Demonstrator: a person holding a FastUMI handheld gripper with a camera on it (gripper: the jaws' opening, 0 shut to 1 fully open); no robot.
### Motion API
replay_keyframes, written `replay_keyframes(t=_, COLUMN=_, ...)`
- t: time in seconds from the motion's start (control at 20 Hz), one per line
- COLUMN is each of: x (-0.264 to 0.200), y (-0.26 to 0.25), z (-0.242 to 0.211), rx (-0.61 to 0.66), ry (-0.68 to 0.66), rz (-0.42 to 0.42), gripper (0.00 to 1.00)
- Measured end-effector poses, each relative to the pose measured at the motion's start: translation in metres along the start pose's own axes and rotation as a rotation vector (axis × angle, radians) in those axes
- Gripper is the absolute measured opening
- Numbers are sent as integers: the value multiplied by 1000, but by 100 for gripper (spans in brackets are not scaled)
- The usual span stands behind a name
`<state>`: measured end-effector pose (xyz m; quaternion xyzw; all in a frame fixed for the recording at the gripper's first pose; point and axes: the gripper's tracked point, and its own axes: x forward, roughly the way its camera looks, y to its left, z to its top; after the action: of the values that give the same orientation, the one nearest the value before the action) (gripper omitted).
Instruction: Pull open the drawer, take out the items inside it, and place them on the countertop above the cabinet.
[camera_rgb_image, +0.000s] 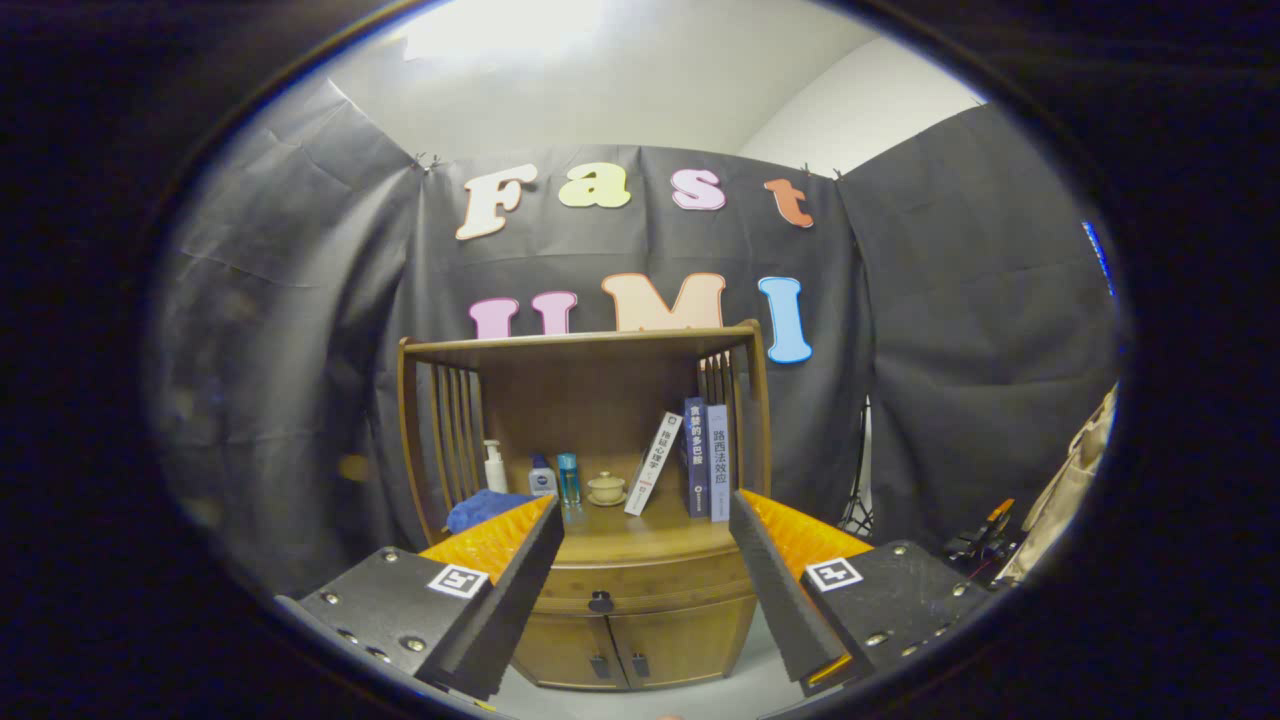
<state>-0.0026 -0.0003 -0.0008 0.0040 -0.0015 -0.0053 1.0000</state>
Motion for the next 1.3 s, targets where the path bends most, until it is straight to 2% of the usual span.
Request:
replay_keyframes(t=0.45, x=22, y=-7, z=-44, rx=-12, ry=19, rz=-23, gripper=99)
replay_keyframes(t=0.75, x=54, y=1, z=-84, rx=40, ry=-31, rz=20, gripper=99)
replay_keyframes(t=0.95, x=88, y=18, z=-153, rx=82, ry=60, rz=40, gripper=99)
replay_keyframes(t=1.3, x=149, y=53, z=-271, rx=11, ry=180, rz=83, gripper=99)
